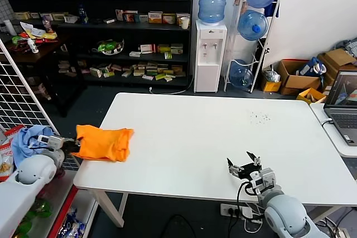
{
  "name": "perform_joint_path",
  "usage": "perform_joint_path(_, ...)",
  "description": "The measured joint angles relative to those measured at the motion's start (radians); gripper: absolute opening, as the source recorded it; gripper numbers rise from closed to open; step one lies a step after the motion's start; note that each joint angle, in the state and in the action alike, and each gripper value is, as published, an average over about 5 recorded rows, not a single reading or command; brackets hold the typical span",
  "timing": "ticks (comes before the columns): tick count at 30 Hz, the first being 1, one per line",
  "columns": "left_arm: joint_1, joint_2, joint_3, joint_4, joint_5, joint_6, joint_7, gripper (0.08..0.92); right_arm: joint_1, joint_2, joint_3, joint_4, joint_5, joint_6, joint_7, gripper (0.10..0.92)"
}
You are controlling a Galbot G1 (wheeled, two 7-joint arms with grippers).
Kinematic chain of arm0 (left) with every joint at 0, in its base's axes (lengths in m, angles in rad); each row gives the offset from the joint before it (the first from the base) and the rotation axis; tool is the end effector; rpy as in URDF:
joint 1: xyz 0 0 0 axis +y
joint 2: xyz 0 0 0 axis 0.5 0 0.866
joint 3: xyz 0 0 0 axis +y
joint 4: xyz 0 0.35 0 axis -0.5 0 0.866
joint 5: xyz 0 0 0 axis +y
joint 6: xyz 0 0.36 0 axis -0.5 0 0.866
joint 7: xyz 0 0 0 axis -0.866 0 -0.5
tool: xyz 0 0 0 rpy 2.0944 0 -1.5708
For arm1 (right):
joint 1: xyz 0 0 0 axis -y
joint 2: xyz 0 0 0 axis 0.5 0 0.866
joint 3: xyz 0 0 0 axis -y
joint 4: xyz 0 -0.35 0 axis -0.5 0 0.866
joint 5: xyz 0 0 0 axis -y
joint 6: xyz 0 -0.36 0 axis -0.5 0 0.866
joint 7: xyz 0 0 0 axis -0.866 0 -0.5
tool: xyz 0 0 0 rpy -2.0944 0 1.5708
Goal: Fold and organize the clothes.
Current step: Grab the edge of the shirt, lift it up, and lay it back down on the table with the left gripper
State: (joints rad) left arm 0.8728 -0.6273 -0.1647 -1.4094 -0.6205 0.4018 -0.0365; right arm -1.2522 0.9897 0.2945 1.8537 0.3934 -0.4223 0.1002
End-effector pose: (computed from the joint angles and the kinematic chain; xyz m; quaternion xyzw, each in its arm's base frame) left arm 0.3867 0.2570 -0.2775 -0.0015 -0.9390 -0.1901 0.2866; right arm 0.2784 -0.0714 -0.3149 0.1083 -0.9613 0.1053 0.2303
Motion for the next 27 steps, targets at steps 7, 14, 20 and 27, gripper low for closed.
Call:
perform_joint_path(7, -0.042, 0.088, 0.013, 0.024, 0.084, -0.018, -0.016, 0.133, 0.015, 0.015, -0.016, -0.005, -0.013, -0.007, -0.001, 0.823)
perform_joint_path(14, -0.073, 0.133, 0.028, 0.017, 0.109, -0.017, -0.03, 0.133, 0.011, 0.028, -0.019, -0.004, -0.026, -0.008, -0.002, 0.823)
perform_joint_path(20, -0.07, 0.138, 0.032, -0.025, 0.082, 0.005, -0.046, 0.133, 0.0, 0.039, -0.017, -0.001, -0.041, -0.009, -0.002, 0.823)
perform_joint_path(27, -0.047, 0.097, 0.05, -0.116, 0.018, 0.042, -0.089, 0.133, -0.014, 0.048, -0.017, 0.008, -0.062, -0.016, 0.001, 0.823)
